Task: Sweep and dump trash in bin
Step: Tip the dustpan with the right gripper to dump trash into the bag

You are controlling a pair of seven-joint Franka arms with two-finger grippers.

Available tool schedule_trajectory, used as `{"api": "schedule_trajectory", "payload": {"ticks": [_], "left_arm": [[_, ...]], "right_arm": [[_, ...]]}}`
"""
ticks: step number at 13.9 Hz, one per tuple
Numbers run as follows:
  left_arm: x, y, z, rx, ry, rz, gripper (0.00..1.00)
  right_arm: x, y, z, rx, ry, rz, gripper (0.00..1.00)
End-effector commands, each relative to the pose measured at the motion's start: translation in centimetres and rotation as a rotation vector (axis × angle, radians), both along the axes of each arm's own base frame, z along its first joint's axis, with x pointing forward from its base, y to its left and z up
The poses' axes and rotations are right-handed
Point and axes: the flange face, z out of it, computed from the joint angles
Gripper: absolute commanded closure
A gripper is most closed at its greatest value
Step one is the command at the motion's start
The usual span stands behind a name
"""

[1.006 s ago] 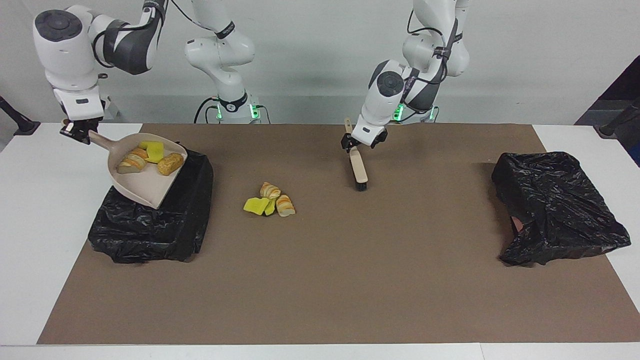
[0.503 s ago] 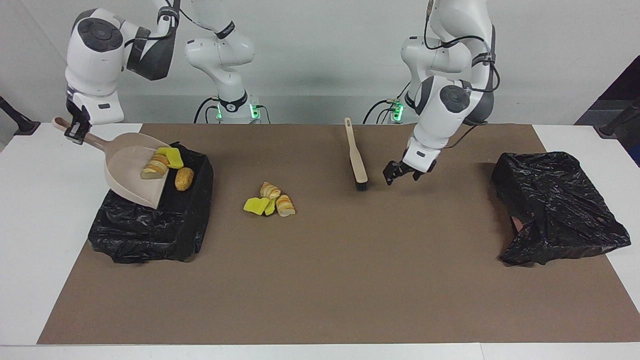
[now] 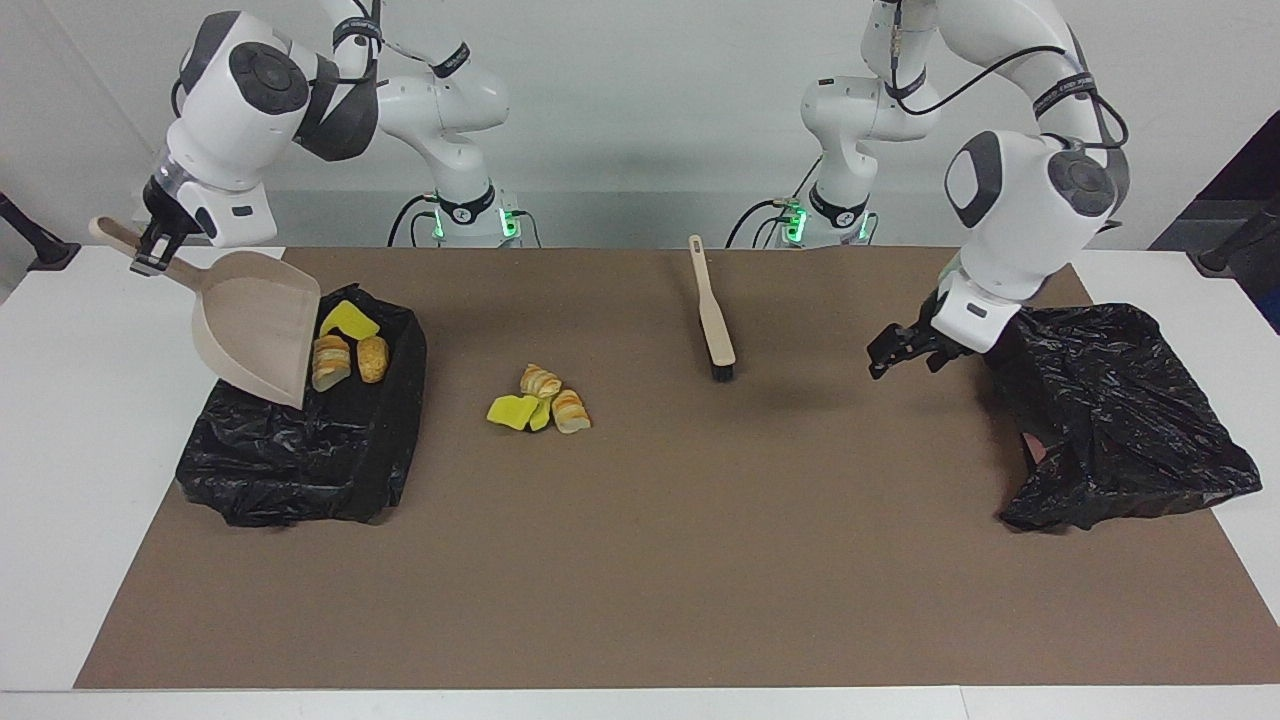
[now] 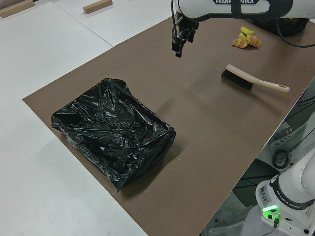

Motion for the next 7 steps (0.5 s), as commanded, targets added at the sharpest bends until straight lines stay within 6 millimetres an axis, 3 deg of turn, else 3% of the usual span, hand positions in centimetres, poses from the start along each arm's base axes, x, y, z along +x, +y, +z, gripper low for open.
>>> {"api": "schedule_trajectory", "payload": {"ticks": [1, 2, 4, 7], "left_arm": [[0.4, 6.4, 1.7, -0.006, 0.032, -0.043, 0.00], [0.3, 8.3, 2.3, 0.000, 0.021, -0.062, 0.00], [0.6, 9.0, 3.4, 0.024, -0.007, -0.086, 0.00], [0.7, 7.2, 5.6, 0.095, -0.044, -0.128, 0.00]], "right_arm": [[-1.3, 2.0, 3.9, -0.001, -0.117, -0.144, 1.00], [-1.2, 3.6, 4.7, 0.038, -0.184, -0.183, 1.00], [-1.5, 6.6, 4.7, 0.149, -0.277, -0.317, 1.00], [-2.4, 13.3, 3.6, 0.346, -0.421, -0.592, 1.00]]}}
